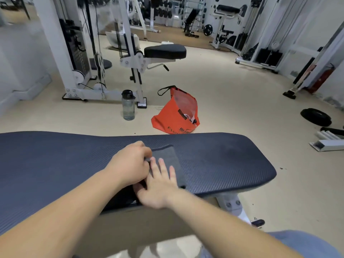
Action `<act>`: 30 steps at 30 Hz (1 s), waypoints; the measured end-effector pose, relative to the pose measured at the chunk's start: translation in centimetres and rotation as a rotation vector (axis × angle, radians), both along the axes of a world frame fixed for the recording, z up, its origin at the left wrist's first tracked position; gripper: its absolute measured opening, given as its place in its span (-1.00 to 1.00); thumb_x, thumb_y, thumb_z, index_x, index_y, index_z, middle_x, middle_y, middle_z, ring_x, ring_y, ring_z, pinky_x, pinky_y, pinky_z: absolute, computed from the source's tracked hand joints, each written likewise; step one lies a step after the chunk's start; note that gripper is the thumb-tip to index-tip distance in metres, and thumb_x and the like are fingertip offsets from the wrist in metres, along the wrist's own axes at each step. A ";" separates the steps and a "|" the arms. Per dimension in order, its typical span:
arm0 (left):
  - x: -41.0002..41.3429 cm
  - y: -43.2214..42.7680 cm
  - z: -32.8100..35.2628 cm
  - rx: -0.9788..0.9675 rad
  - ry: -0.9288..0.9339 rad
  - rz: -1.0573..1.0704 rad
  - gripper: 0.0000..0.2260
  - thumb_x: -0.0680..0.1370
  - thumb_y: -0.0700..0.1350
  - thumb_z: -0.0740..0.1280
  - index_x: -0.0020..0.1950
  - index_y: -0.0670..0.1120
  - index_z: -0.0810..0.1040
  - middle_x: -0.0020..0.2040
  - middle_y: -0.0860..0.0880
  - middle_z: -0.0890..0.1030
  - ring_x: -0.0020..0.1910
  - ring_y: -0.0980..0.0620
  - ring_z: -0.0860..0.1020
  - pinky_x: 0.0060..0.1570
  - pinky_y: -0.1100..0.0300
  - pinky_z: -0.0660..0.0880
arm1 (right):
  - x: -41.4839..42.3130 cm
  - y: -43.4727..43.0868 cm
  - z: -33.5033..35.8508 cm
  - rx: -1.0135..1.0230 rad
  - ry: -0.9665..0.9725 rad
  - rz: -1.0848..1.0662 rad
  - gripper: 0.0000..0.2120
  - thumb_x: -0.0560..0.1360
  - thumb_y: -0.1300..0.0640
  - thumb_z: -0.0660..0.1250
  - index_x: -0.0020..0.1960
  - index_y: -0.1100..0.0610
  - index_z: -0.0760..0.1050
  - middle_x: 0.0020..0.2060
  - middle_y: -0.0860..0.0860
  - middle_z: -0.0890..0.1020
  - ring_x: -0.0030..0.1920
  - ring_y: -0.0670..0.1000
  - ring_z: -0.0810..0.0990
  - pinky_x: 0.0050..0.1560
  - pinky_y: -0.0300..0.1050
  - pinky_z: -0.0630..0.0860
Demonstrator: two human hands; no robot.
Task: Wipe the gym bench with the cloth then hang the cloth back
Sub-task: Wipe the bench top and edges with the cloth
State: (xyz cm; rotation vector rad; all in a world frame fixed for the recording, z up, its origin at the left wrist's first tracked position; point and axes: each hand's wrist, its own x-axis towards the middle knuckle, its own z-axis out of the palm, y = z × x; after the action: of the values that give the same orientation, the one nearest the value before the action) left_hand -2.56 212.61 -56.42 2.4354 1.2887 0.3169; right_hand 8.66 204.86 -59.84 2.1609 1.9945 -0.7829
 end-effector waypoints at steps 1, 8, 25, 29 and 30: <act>-0.3 0.0 0.1 0.018 -0.008 0.015 -0.72 0.51 -0.12 0.20 0.09 0.07 0.64 0.08 0.09 0.53 0.13 -0.02 0.52 0.02 -0.04 0.57 | 1.6 0.9 1.0 -0.069 0.088 0.041 -0.30 0.64 -0.22 0.00 0.68 -0.08 -0.18 0.66 -0.01 -0.30 0.63 0.05 -0.41 0.59 0.17 -0.36; 2.8 -3.7 -1.1 0.108 0.209 -0.085 -0.58 0.60 0.15 0.10 0.41 0.05 0.42 0.44 -0.06 0.40 0.39 -0.18 0.39 0.29 -0.13 0.45 | 10.8 3.3 5.4 0.403 0.717 -0.617 -0.76 0.63 0.06 0.23 -0.02 0.19 0.60 -0.12 0.07 0.73 -0.15 0.07 0.62 -0.09 -0.05 0.51; -0.8 7.6 -4.0 -0.194 0.412 0.390 -0.36 0.55 0.41 -0.22 0.62 0.27 -0.18 0.67 0.04 -0.24 0.63 -0.16 -0.27 0.43 -0.50 -0.24 | 11.6 7.1 3.0 0.403 0.233 -0.335 -0.76 0.59 0.08 0.19 0.05 0.04 0.64 -0.02 -0.05 0.70 0.04 0.07 0.64 0.12 0.03 0.60; 3.2 4.7 -3.5 -0.178 0.410 0.232 -0.28 0.49 0.49 -0.19 0.61 0.28 -0.19 0.66 0.08 -0.26 0.62 -0.20 -0.31 0.42 -0.49 -0.29 | 11.6 6.7 3.3 0.420 0.199 -0.335 -0.75 0.60 0.08 0.19 0.07 0.02 0.64 -0.02 -0.06 0.68 0.03 0.06 0.63 0.12 0.05 0.61; 4.1 3.3 -3.4 -0.163 0.404 0.138 -0.30 0.50 0.48 -0.19 0.61 0.29 -0.18 0.66 0.09 -0.26 0.62 -0.18 -0.31 0.42 -0.47 -0.31 | 11.6 6.7 3.5 0.423 0.195 -0.339 -0.75 0.59 0.07 0.19 0.07 0.02 0.64 -0.02 -0.05 0.69 0.03 0.07 0.63 0.12 0.06 0.61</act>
State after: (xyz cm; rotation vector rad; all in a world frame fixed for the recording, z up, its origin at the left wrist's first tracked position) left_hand 1.53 215.89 -59.81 2.3500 1.5800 -0.2523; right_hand 20.25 211.56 -56.37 2.8184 2.0629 -0.6769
